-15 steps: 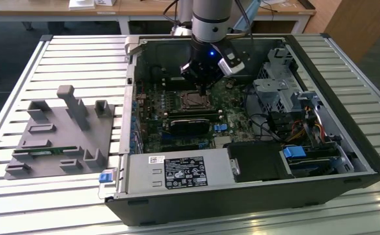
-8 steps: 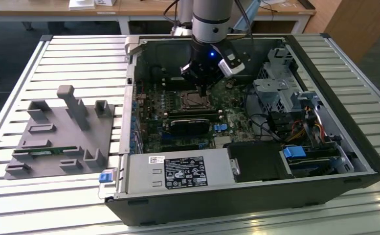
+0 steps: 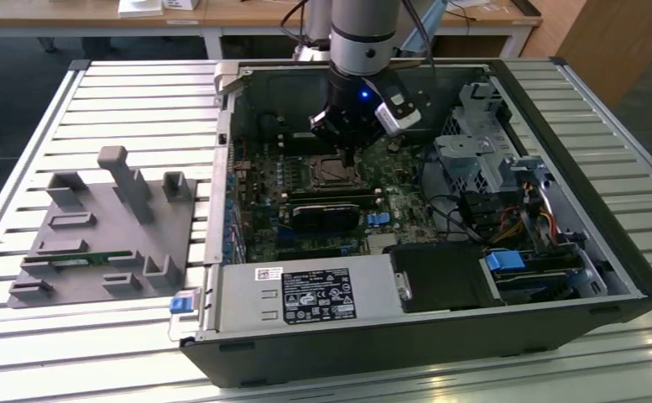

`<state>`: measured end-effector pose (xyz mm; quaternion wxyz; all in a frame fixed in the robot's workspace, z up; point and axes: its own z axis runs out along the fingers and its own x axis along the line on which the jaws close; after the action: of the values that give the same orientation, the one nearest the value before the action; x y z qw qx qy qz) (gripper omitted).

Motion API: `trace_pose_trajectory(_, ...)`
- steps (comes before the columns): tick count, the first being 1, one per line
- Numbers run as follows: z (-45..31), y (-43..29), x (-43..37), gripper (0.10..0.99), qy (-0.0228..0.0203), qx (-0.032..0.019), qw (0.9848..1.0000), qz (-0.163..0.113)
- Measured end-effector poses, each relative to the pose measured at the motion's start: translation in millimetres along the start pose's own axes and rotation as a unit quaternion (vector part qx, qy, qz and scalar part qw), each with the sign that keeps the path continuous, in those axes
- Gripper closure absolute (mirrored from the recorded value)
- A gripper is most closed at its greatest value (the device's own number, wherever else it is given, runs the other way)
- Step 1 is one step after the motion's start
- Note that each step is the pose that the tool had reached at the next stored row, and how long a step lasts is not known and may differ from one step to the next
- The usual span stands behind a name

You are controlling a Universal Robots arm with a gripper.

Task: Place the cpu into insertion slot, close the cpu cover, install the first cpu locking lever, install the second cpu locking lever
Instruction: 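Install the second cpu locking lever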

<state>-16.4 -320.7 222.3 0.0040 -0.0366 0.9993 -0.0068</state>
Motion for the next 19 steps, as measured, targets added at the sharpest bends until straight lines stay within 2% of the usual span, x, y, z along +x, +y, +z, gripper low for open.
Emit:
trace_pose_trajectory(14,-9.2,-0.4,-0.1,0.98,-0.0001,-0.0002,1.0,0.0)
trace_pose_trajectory(19,-9.2,-5.3,0.4,0.98,0.0,-0.0001,1.0,0.0)
